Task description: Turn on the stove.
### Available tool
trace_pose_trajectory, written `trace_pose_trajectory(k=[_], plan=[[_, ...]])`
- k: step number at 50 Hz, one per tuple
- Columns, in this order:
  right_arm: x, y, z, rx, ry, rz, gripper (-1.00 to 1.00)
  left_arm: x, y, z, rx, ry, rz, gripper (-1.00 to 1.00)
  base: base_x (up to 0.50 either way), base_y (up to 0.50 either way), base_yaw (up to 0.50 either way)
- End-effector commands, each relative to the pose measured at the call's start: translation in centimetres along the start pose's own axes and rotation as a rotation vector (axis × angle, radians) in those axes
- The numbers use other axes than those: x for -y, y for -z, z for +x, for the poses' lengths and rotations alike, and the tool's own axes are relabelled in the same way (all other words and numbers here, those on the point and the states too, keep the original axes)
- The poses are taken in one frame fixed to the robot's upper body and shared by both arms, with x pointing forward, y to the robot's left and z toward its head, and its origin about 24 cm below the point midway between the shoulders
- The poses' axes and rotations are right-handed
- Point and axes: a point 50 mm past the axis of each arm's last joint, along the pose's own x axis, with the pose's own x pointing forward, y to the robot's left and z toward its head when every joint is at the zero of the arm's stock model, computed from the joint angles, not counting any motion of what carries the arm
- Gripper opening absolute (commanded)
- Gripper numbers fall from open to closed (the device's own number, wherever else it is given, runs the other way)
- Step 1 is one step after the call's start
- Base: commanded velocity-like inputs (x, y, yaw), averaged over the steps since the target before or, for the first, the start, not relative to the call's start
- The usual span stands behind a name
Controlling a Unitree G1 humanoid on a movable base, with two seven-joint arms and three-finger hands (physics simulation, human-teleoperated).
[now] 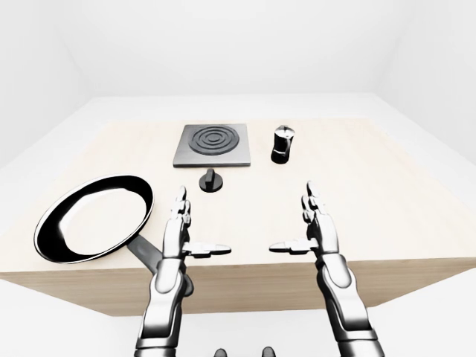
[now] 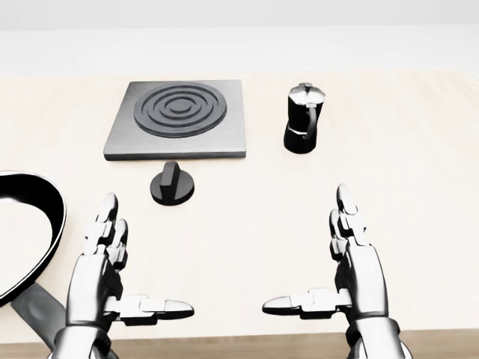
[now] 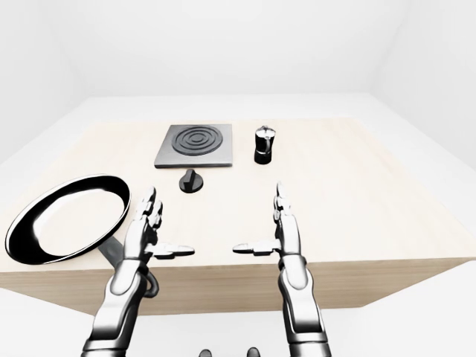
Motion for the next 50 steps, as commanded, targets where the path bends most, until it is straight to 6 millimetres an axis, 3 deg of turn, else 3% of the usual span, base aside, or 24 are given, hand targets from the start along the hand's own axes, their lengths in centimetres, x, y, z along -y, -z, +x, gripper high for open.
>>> trace_pose_trajectory(k=[1, 28, 50], plan=[[0.36, -0.41, -0.41, 0.050, -0.010, -0.035, 1.00, -0.40, 0.08, -0.26, -0.005, 0.010, -0.004, 1.00, 0.00, 0.00, 0.00], [0.24, 0.33, -0.33, 0.021, -0.017, -0.040, 1.00, -0.33, 0.68, -0.07, -0.034, 0.023, -0.025, 1.00, 0.00, 0.00, 0.00], [0.23, 0.39, -0.32, 0.018, -0.018, -0.040, 1.00, -0.32, 0.59, -0.10, -0.032, 0.024, -0.023, 1.00, 0.26, 0.00, 0.00]])
